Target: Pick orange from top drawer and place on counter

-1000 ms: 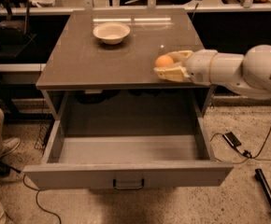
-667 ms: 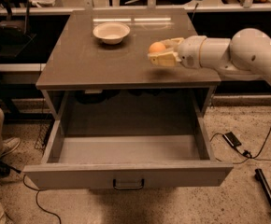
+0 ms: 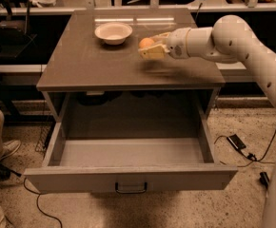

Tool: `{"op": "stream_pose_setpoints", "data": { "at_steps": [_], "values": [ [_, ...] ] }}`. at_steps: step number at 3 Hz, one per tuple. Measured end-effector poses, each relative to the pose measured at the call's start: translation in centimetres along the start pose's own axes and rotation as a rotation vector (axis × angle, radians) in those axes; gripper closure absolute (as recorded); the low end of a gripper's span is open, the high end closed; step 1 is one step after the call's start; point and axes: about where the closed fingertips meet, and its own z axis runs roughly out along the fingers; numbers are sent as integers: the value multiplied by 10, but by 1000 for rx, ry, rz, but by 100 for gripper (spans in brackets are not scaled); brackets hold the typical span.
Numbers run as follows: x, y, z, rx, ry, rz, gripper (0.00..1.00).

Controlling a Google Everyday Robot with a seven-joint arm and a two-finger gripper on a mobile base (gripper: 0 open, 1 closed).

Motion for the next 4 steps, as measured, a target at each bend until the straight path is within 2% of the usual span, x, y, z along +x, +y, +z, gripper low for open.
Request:
{"op": "stream_pose_setpoints", "data": {
  "at_steps": [1,4],
  "values": [
    [10,-8,24,-36,53,4,97],
    [18,-11,43,-90,92,13,28]
  ]
}}
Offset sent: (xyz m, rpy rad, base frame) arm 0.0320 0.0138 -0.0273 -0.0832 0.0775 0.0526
